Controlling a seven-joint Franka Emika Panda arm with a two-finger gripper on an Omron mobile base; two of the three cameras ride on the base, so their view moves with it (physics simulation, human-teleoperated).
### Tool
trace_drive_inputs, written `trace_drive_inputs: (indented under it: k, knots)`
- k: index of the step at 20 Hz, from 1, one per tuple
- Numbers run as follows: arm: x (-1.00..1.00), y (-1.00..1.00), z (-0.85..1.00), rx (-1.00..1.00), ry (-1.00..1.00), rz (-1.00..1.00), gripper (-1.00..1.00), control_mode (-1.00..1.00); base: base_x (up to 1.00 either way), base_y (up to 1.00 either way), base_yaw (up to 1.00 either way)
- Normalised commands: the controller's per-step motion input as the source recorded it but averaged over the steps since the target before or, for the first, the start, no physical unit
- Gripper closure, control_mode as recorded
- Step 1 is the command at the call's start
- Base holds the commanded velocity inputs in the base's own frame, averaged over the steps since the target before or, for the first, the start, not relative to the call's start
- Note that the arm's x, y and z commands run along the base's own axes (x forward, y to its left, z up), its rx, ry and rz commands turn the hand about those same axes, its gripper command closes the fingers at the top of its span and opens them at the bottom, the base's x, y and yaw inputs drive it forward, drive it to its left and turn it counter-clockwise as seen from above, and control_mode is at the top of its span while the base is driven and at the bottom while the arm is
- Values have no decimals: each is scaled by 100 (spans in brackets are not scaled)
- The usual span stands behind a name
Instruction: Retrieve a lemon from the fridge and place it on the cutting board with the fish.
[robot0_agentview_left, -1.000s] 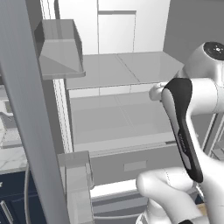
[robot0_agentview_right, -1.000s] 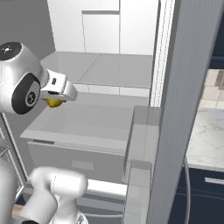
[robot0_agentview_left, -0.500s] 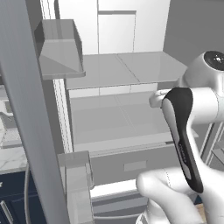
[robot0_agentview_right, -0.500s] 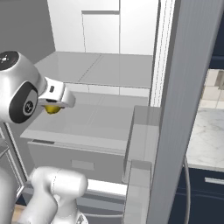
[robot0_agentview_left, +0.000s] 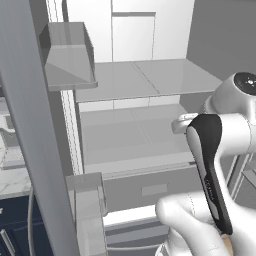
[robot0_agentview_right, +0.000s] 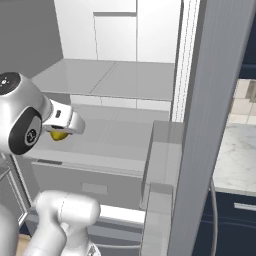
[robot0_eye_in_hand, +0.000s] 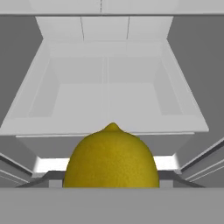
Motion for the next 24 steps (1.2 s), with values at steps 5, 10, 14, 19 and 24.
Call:
trace_drive_inputs:
  k: [5,10,14,19,24]
  knots:
    - [0,0,-24,0,4,0,100,-100,0,0,0]
    - [0,0,-2,0,0,0,100,-100,0,0,0]
    - [0,0,0,0,0,0,100,-100,0,0,0]
    - [-8,0,0,0,0,0,100,100,-28,0,0]
    - [0,0,0,0,0,0,100,100,-66,0,0]
